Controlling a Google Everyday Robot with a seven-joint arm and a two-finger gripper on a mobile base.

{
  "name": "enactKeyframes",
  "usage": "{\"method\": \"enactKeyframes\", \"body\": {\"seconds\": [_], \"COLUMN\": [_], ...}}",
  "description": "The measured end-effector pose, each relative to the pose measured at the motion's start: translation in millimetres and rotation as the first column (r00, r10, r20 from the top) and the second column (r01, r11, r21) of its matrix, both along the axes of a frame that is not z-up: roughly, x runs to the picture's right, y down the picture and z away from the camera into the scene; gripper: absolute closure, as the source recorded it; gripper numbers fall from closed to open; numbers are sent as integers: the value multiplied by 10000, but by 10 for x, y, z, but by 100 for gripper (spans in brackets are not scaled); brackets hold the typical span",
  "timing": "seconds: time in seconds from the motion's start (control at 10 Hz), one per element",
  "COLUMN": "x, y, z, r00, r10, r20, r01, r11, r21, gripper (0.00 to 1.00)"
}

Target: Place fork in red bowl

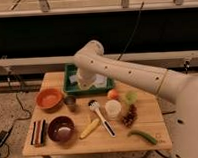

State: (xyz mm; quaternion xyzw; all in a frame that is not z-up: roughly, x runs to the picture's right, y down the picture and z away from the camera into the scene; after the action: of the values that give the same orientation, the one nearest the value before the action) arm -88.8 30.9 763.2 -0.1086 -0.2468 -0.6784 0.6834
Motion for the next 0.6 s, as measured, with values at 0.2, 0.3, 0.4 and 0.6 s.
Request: {"method": "enactKeyframes", "body": {"seconds": [0.2,0.3,0.4,0.6], "x": [-501,-661,-829,-1036], "y": [128,170,210,296], "z": [-182,-255,-348,-515], "r00": [9945,9893,9805,9597], "r10": [-884,-1233,-1660,-2372], "r20": [555,784,1054,1505], "r01": [876,1218,1629,2306], "r11": [9960,9923,9859,9712], "r21": [159,237,369,603], "gripper": [100,100,100,100]}}
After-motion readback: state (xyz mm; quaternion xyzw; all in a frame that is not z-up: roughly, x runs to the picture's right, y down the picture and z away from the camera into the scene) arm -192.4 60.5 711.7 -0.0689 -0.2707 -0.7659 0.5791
